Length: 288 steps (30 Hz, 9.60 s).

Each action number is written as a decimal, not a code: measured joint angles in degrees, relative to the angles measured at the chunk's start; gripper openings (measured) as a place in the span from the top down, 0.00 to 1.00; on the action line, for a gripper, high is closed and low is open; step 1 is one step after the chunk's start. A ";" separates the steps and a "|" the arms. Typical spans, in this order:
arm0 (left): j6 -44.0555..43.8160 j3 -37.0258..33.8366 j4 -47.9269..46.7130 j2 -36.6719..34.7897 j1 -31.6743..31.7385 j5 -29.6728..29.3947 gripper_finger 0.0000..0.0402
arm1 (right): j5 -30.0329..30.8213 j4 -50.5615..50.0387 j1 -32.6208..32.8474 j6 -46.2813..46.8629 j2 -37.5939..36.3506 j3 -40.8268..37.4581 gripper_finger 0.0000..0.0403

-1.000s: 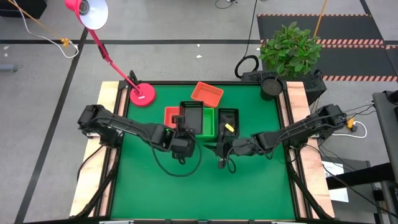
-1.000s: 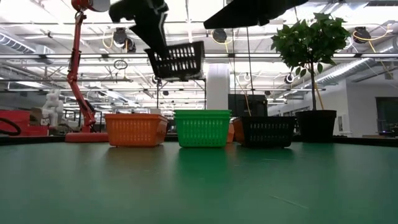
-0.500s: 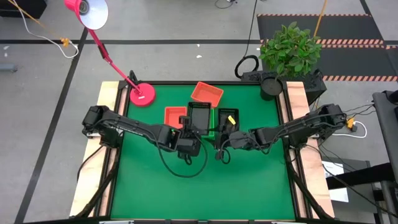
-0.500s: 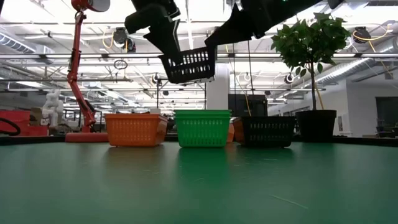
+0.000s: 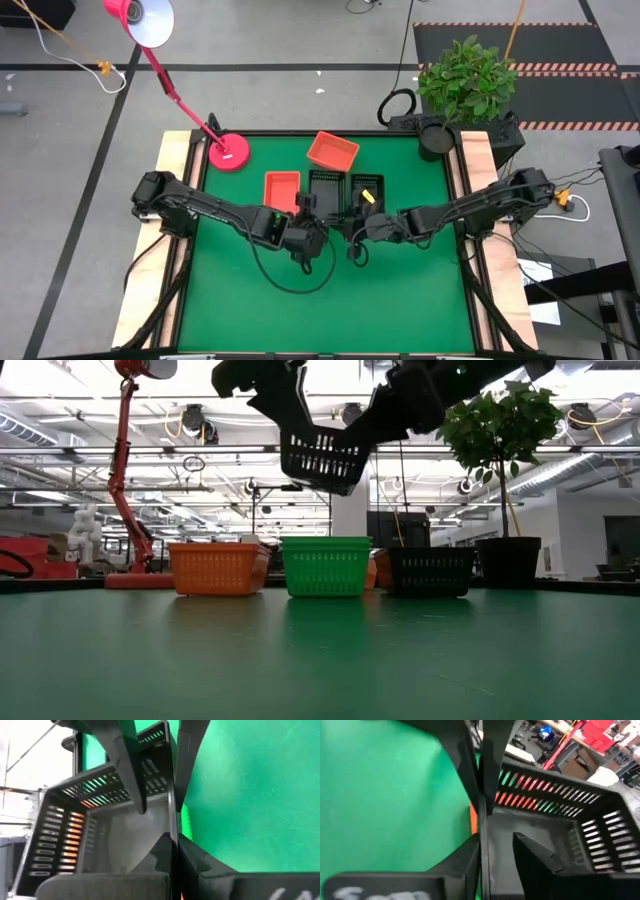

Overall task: Stack baskets by color
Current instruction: Stack the bottom black basket on top of the other top black baskets, then stack the top orange basket on top of the other bottom stacked orange baskets

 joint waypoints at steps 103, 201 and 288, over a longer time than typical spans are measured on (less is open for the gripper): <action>-16.48 -6.05 -6.74 -7.76 0.23 -5.65 0.66 | -6.08 -18.65 -5.96 5.74 -18.55 -20.32 0.96; 81.16 2.43 5.27 14.47 46.02 24.39 0.66 | 3.26 -20.88 -9.30 -7.72 -37.06 -20.33 0.69; -35.24 8.46 -38.61 -11.71 -4.21 -0.24 0.99 | 3.46 -21.23 -9.28 -7.92 -37.04 -20.35 0.69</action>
